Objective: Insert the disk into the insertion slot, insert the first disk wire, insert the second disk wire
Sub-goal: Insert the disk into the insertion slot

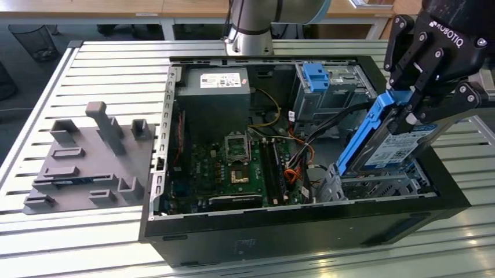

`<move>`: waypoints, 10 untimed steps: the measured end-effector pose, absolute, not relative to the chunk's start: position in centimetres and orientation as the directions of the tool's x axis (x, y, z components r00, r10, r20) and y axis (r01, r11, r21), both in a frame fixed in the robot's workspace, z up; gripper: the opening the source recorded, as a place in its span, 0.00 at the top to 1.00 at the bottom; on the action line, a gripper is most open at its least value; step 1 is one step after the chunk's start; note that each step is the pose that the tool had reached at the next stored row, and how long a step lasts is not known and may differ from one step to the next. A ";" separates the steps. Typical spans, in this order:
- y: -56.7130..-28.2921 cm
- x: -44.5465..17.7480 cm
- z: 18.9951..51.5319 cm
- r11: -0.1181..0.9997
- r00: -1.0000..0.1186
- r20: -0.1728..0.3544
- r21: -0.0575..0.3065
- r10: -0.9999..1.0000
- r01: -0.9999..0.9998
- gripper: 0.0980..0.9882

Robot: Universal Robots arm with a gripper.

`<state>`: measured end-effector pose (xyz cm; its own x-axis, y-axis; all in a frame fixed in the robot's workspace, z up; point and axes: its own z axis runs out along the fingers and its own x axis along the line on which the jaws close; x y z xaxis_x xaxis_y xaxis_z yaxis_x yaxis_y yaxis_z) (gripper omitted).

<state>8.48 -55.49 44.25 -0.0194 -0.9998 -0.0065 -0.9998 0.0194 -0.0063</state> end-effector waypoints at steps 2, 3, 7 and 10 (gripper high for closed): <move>-55.5 8.5 44.1 0.020 -0.020 -0.007 -0.006 -1.000 -1.000 0.70; -55.5 8.5 44.1 0.020 -0.020 -0.007 -0.006 -1.000 -1.000 0.70; -55.5 8.5 43.8 0.020 -0.020 -0.007 -0.006 -1.000 -1.000 0.70; -55.5 8.5 43.5 0.021 -0.021 -0.007 -0.006 -1.000 -1.000 0.70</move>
